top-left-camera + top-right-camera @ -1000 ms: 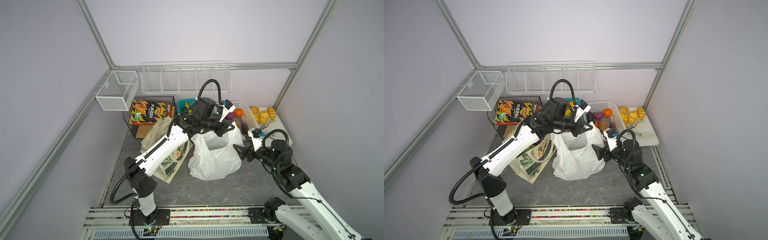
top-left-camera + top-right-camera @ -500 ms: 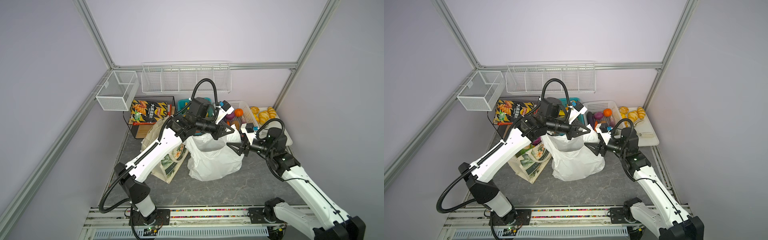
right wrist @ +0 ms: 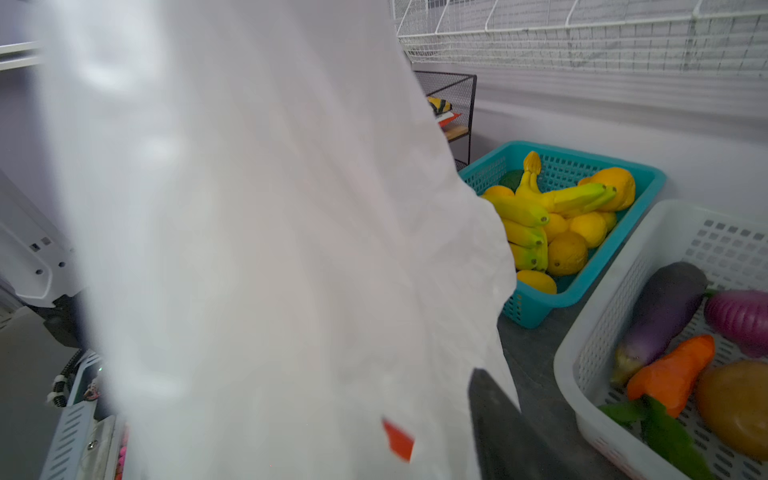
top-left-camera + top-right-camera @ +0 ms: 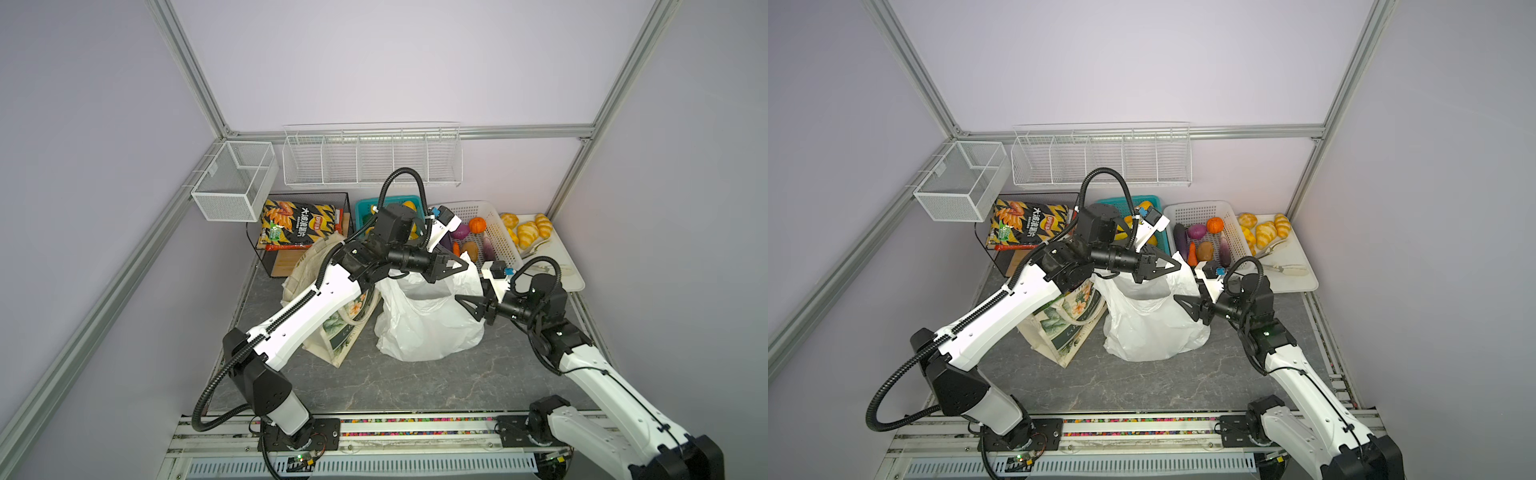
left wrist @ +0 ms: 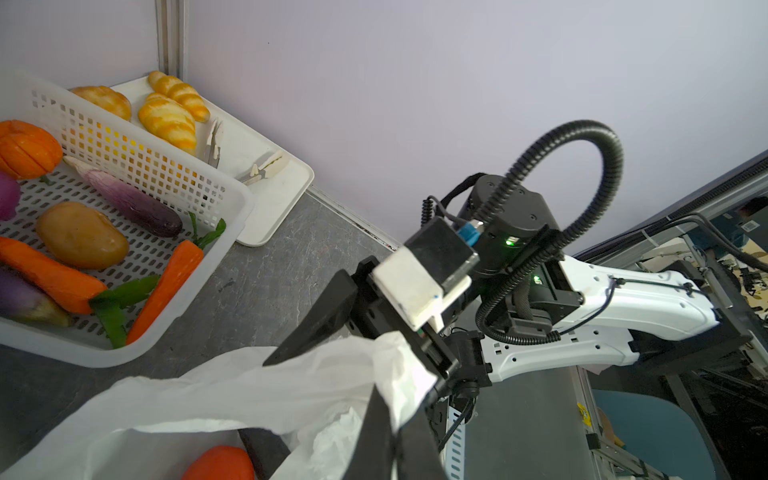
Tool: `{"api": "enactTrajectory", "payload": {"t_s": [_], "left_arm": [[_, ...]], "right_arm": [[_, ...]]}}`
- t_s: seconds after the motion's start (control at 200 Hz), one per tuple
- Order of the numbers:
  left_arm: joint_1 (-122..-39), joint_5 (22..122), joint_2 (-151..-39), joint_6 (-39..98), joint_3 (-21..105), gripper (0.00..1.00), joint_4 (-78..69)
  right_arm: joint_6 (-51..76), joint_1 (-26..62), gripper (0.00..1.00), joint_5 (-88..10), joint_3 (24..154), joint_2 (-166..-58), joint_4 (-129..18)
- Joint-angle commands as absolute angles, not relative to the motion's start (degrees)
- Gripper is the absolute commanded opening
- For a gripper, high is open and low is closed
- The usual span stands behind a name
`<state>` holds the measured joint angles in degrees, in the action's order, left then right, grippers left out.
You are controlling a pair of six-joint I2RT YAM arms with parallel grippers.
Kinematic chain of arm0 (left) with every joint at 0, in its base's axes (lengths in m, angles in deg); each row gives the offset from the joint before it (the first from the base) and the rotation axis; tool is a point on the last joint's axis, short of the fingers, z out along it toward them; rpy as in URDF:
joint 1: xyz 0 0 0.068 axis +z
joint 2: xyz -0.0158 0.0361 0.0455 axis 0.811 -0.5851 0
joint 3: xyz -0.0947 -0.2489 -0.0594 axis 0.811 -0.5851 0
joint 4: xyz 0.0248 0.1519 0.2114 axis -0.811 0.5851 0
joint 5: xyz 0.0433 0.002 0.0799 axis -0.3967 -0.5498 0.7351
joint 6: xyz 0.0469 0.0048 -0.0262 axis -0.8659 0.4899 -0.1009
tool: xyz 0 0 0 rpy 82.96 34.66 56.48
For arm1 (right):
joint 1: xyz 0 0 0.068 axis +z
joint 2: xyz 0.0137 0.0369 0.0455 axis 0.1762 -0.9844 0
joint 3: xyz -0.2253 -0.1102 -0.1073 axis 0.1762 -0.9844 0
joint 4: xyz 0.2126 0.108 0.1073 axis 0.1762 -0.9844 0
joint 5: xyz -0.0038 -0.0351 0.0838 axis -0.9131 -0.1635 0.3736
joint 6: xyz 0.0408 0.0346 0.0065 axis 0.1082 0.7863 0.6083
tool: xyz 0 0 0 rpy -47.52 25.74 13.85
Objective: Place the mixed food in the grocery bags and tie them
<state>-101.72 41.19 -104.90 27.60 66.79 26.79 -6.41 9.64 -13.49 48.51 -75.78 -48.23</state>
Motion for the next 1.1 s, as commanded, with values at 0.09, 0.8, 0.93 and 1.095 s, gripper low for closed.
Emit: {"api": "enactTrajectory", "payload": {"t_s": [0.09,0.8,0.93,1.095], "left_arm": [[-102.78,45.63,-102.64,35.75,64.17,0.0,19.01],[-103.22,41.02,-99.68,34.63,63.42,0.0,21.08],[-103.05,40.79,-99.4,34.78,62.97,0.0,20.43],[-102.44,40.14,-99.23,36.12,62.4,0.0,19.0]], "right_arm": [[-8.16,17.74,0.88,-29.45,47.3,-71.02,-44.7],[-12.68,4.19,0.91,17.59,67.68,-84.54,-56.83],[-13.17,5.65,0.97,21.19,69.17,-87.51,-57.07],[-13.18,6.53,0.69,24.95,67.79,-90.75,-56.8]]}}
